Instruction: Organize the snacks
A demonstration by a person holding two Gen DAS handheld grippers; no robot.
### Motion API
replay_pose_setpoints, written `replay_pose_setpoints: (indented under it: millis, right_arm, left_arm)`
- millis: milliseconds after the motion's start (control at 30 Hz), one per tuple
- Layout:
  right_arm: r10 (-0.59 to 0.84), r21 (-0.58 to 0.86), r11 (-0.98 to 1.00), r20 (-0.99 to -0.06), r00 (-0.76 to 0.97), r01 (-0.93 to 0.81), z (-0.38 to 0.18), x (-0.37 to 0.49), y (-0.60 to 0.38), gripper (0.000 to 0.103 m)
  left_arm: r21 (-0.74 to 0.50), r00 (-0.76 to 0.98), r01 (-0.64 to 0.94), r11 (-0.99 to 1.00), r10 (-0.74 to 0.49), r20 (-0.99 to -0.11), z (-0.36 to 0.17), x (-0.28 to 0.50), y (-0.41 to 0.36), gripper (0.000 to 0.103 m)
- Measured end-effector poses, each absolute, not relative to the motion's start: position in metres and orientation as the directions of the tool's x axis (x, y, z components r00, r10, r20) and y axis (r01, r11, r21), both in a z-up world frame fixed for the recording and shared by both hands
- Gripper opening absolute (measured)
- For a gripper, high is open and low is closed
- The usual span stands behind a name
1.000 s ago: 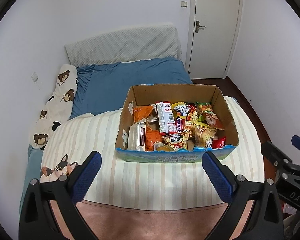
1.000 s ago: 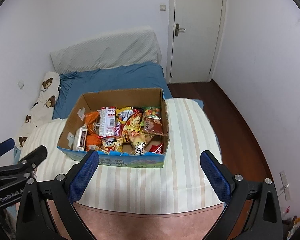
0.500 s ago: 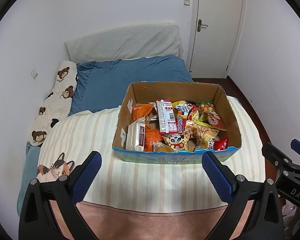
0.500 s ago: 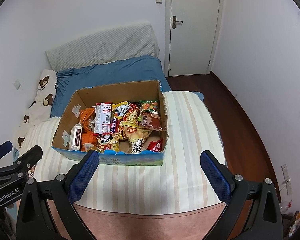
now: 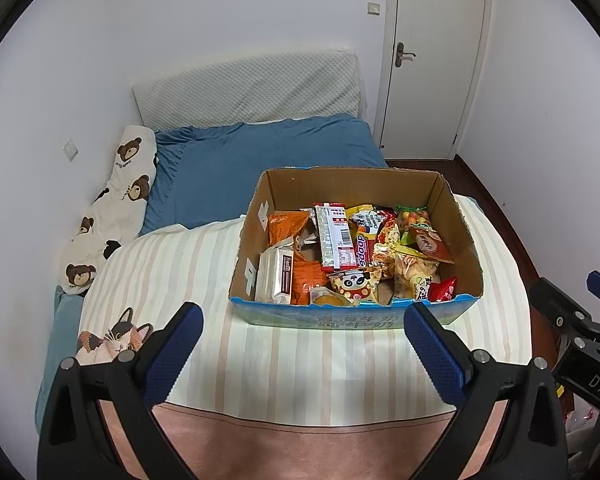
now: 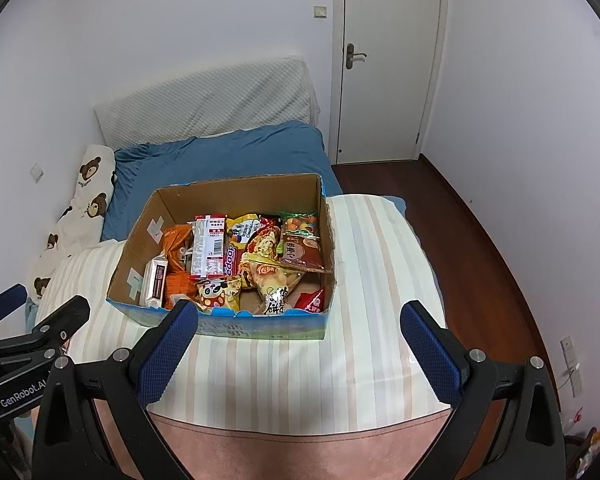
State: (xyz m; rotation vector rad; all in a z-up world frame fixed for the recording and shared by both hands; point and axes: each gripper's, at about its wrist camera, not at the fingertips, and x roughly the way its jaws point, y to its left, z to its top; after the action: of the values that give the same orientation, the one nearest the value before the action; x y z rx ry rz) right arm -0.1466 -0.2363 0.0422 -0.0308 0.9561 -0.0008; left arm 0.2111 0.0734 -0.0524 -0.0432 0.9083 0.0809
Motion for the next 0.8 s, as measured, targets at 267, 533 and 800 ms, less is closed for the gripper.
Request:
replay_pose_setpoints:
  millis: [267, 533, 800]
  right_arm:
    - [-0.009, -0.023, 1.000, -0.811, 0.585, -0.016, 0.050, -0.147, -0.236, 0.103]
    - [-0.003, -0.020, 1.000, -0.805, 0.594, -0.023, 0.053, -0.148, -0.237, 0.103]
    - [0.000, -0.018, 1.000, -0.804, 0.595, -0.024, 0.055, -0.147, -0.240, 0.103]
  left_arm:
    - [0.004, 0.620, -0.087, 0.996, 0.057, -0.782, -0.049, 0.208, 0.072, 0.103]
    - [0.006, 0.625, -0.087, 0.996, 0.059, -0.779, -0.046, 0.207, 0.070, 0.103]
    - [0.008, 0.631, -0.086, 0.996, 0.061, -0.773, -0.042, 0.205, 0.068, 0.103]
